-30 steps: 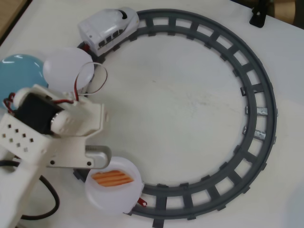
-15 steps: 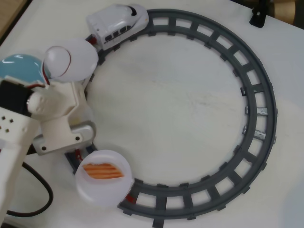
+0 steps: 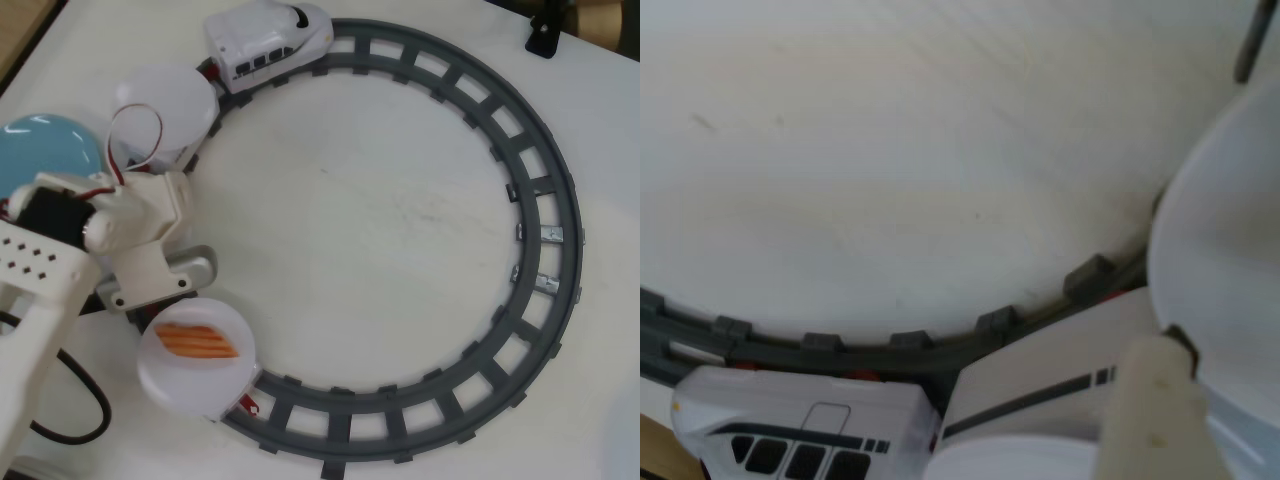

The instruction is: Pick up the sushi from the Shinkansen and put it on the blue dish

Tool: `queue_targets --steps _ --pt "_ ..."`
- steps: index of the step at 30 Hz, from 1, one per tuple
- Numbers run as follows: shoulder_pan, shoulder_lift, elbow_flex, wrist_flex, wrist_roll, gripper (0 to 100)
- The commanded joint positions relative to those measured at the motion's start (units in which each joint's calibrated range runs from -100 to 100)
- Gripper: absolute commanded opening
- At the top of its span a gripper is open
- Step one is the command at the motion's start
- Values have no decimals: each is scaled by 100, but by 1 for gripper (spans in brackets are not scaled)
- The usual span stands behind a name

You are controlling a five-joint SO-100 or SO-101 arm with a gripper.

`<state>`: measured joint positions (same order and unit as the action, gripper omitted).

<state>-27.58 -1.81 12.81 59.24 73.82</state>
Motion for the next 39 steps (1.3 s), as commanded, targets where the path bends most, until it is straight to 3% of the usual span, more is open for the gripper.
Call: queue_targets --steps 1,3,4,16,22,32,39 --pt "-6 -179 -9 -52 13 15" --pt "-41 -179 -9 -154 -18 3" --pt "-67 -179 -9 -230 -44 2" --pt "-437 -204 -587 -315 -285 3" --pt "-701 -196 -1596 645 -384 3" --pt "-2039 -179 -2038 1027 -1127 3" --pt "-2550 443 -2011 848 -1289 3"
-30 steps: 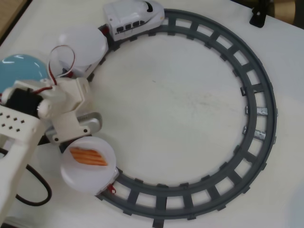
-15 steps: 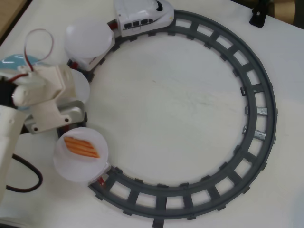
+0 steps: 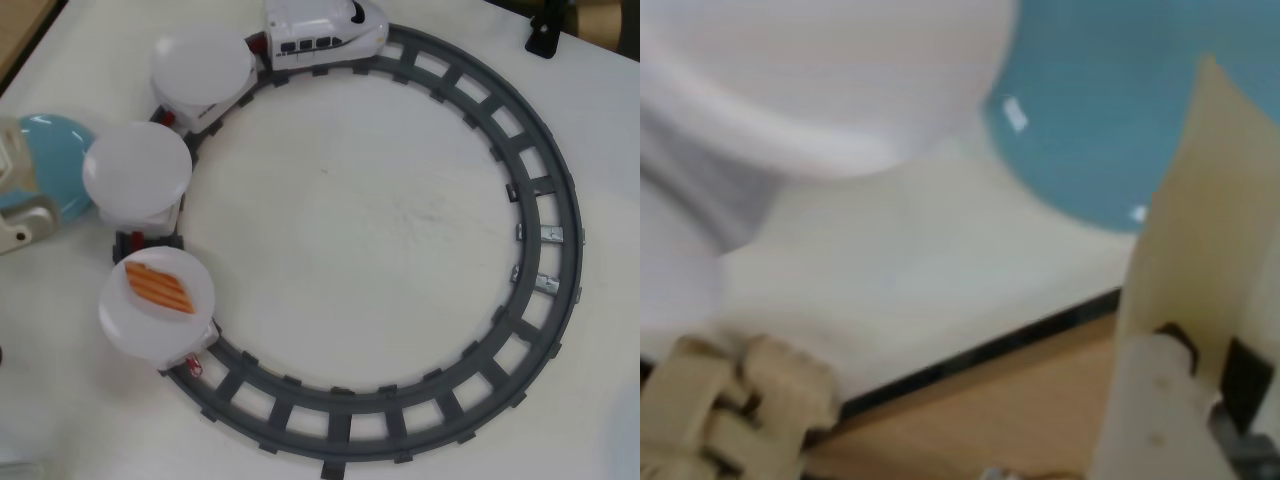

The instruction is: Pick up the sushi from the Shinkansen and put it on the blue dish

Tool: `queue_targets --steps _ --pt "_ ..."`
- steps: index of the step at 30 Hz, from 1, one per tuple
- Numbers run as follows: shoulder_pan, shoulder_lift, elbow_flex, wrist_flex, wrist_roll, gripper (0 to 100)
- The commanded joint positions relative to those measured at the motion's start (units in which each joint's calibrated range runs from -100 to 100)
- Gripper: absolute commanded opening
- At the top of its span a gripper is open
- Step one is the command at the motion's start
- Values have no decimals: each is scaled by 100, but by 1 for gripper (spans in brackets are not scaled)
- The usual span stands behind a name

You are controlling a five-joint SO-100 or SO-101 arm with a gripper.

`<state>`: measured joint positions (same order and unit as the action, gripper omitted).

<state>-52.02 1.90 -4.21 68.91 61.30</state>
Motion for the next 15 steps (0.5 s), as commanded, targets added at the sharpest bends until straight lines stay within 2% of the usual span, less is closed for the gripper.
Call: queue_targets --steps 1,15 --pt "-123 154 -310 -194 -43 3" --pt "-220 1050 -301 -1332 -11 3"
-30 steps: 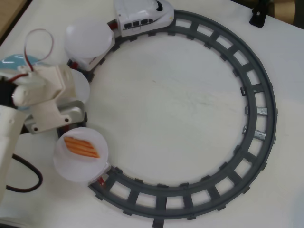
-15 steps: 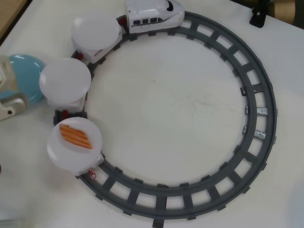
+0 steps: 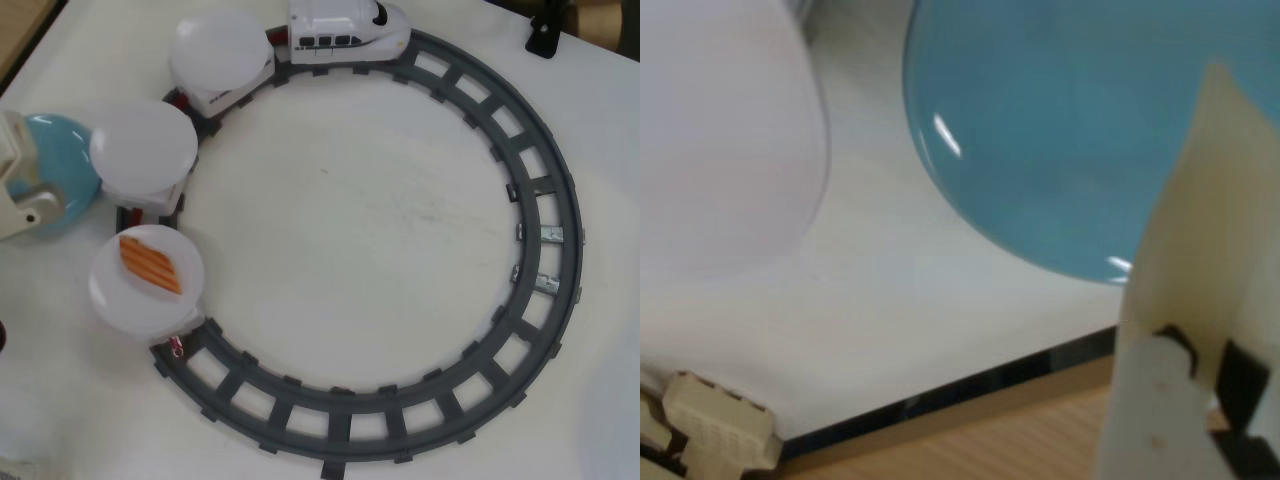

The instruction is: Pick up the sushi from the Shinkansen and put it on the blue dish

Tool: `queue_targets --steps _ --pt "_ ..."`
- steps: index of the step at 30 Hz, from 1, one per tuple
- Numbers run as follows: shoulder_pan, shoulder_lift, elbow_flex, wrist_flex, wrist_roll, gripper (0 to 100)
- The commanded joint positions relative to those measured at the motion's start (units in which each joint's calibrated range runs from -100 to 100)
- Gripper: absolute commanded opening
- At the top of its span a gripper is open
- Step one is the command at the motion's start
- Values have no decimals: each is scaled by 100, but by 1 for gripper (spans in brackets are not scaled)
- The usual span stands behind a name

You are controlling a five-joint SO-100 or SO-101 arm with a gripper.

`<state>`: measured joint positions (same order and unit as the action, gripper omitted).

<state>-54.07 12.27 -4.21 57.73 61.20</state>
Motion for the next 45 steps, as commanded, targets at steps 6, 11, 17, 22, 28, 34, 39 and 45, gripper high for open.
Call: queue_targets --steps 6,11,17,22,28,34,39,45 --pt "-16 162 -291 -291 -11 3" --pt "-16 146 -219 -232 -32 15" --pt "-16 79 -228 -11 -37 30" --pt "99 -45 -625 439 -48 34" --pt "125 -419 -1527 1840 -550 34" --pt "55 -468 -2618 3352 -1491 34" --pt "-25 -452 -3141 4150 -2532 34" --pt "10 -518 -3132 4150 -3824 34"
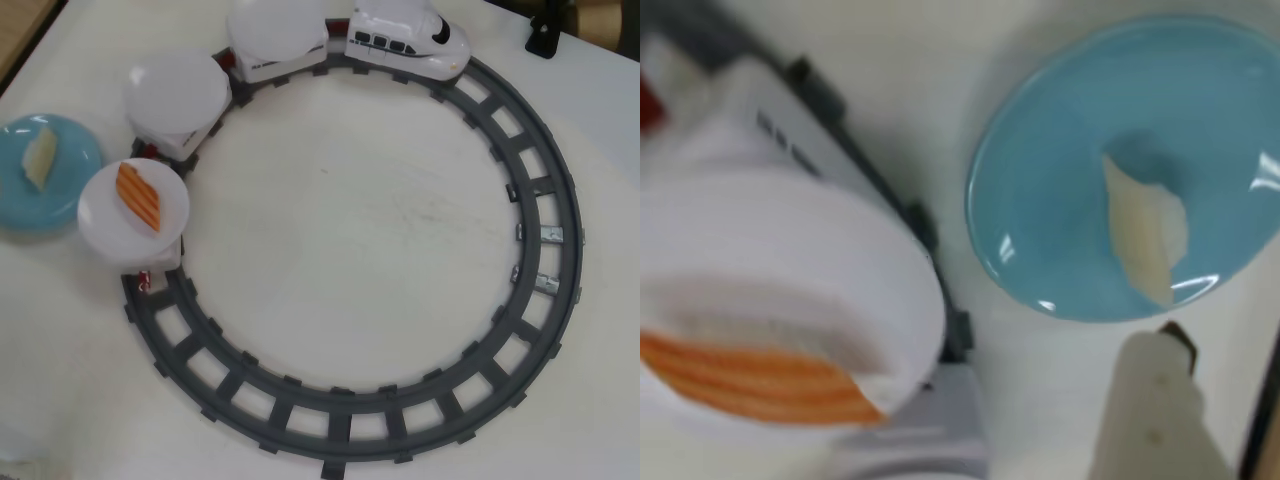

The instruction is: Pick up the sushi from the Shinkansen and put it on the blue dish

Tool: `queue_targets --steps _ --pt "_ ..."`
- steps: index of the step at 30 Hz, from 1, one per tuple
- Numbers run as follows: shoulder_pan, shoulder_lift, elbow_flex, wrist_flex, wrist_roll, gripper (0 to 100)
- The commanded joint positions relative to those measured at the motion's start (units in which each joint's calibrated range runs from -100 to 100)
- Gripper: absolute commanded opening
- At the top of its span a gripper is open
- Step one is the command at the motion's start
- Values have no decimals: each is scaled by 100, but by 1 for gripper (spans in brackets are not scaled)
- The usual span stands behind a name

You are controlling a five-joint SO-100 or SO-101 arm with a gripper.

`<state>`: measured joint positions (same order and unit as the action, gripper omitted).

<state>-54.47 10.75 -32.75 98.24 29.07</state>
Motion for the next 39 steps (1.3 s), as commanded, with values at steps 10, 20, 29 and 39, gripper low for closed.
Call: queue_targets --steps 10,20,29,39 --pt "588 -433 -88 109 -1908 33" --pt "896 -2291 2338 109 -1919 33" --pt "984 -2855 3393 100 -2505 24" --pt "1266 -3029 3591 -129 -2677 3"
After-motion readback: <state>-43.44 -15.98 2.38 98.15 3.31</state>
